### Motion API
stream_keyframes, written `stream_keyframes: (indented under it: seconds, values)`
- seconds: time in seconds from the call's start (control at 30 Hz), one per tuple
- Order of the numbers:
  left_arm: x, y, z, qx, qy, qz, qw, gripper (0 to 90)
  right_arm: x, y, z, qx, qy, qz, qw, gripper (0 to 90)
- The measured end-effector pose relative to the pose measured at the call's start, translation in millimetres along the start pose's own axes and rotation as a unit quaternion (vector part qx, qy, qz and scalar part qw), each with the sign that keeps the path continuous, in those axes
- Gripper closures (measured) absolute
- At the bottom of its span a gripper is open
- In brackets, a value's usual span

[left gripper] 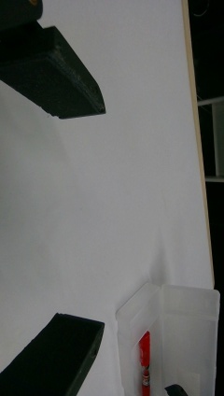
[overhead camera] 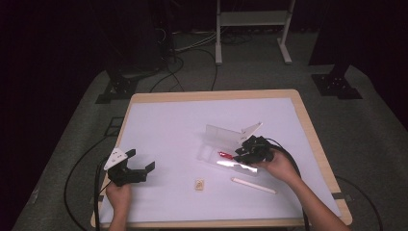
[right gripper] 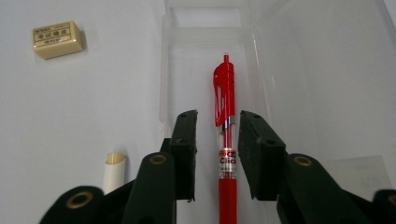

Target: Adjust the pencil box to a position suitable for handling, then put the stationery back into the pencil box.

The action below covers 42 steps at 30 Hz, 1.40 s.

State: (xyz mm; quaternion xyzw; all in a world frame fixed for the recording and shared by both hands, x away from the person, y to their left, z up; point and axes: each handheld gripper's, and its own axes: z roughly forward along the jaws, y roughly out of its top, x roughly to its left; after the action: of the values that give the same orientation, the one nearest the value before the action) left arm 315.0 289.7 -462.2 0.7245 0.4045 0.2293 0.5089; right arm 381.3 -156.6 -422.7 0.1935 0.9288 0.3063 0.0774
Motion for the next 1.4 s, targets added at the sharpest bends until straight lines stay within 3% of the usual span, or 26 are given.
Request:
stream_keyframes:
  seconds: [0.83,1.4]
  values:
    - [0.1,-0.2,-0.4,-0.001,-0.001,0.000,1.0000,0.0,9.6,-16.1,-24.3,-0.024,-0.004,0.021,0.9995,51.3]
    - [0.1,-0.2,0.0,0.000,-0.001,0.000,1.0000,0.0,17.5,-31.0,-42.1,-0.031,-0.013,0.025,0.9991,50.2]
